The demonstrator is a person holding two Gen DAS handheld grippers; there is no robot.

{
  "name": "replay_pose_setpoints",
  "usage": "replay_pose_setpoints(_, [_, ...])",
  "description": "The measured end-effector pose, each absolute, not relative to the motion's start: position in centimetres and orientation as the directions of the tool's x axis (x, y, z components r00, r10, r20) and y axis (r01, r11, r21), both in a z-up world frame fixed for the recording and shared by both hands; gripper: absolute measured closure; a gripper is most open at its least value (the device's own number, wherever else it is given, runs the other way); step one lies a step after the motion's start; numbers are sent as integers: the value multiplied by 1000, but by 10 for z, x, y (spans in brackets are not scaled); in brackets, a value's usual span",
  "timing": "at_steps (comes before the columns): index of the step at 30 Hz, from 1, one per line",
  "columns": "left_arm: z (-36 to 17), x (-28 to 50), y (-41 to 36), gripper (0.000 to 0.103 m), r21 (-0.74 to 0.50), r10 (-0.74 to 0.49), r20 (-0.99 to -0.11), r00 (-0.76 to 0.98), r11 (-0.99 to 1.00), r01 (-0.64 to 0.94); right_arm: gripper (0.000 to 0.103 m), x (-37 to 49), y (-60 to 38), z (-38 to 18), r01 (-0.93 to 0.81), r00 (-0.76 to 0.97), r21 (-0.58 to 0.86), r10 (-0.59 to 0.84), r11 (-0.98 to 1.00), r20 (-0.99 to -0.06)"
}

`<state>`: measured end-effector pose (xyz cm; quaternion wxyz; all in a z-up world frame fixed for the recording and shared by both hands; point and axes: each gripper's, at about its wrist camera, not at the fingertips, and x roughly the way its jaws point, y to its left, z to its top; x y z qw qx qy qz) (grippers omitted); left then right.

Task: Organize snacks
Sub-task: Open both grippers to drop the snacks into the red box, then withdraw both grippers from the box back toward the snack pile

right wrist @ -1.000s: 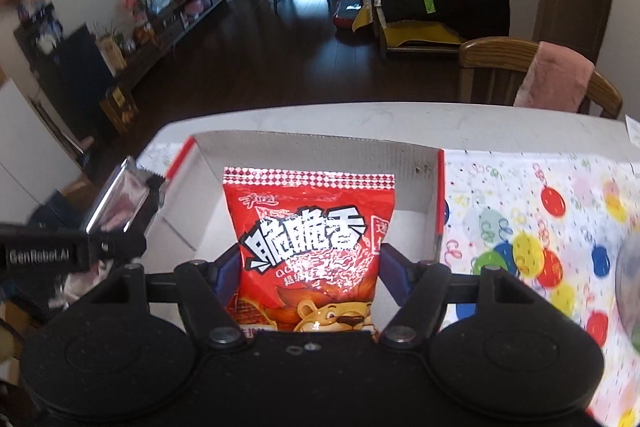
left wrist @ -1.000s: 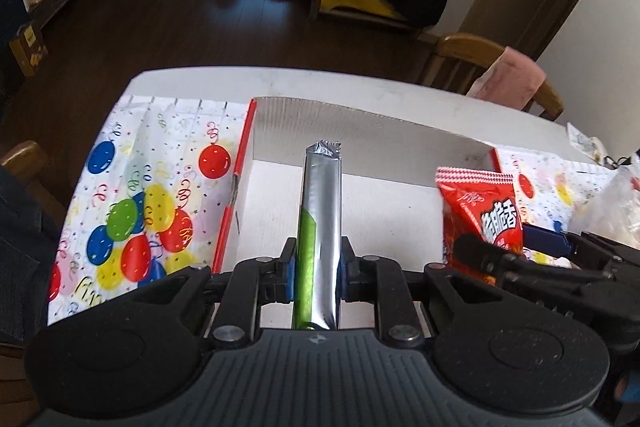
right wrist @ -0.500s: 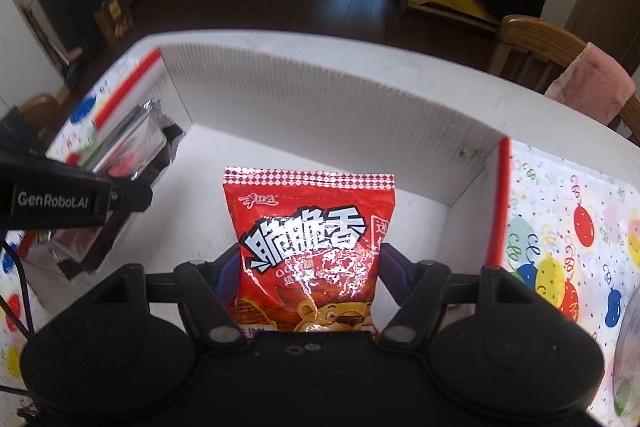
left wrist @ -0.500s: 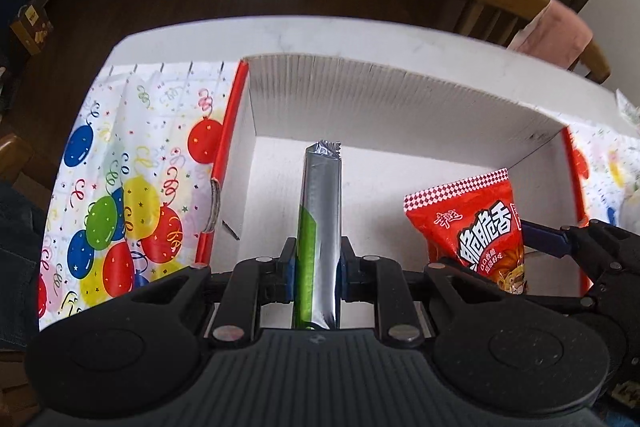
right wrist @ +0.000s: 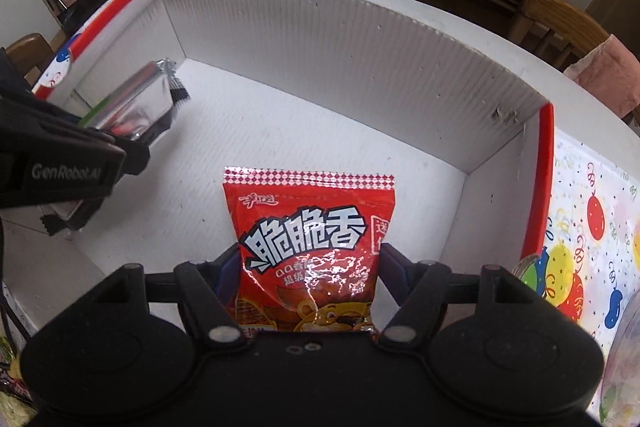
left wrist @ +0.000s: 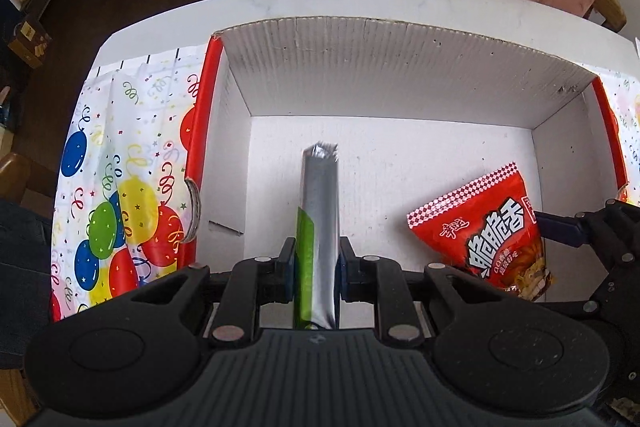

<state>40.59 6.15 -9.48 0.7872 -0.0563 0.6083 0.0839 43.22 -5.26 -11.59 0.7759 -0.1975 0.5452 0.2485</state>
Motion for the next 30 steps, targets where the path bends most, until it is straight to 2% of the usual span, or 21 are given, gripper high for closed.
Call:
replay_pose_setpoints(8, [-89,403,63,76,14,76,-962,263,973,-232,31,432,-56,-113,-613,269,-6,202,790,-942])
replay_pose_setpoints(10, [-86,401,64,72,3,73,-958,279,969,-246,29,430,-57,-109,-613,266,11,220,790,-939])
replay_pose_setpoints(14, [-74,392,64,71,-14,75,-944,323,964,-264,21,426,-62,-95,-614,263,57,272,787,-925])
replay_pose_setpoints(16, [-67,385,65,70,-22,76,-936,343,962,-271,21,423,-65,-88,-616,271,66,290,785,-918])
replay_pose_setpoints(18, [-58,377,66,58,-28,80,-925,371,961,-276,21,420,-70,-79,-608,278,82,309,790,-909])
replay_pose_setpoints(20, [-49,369,67,53,-41,77,-913,401,960,-277,21,417,-75,-71,-592,285,98,321,800,-903])
replay_pose_setpoints(30, [-11,321,67,52,-74,54,-856,513,971,-226,20,380,-101,-30,-520,375,128,360,845,-854])
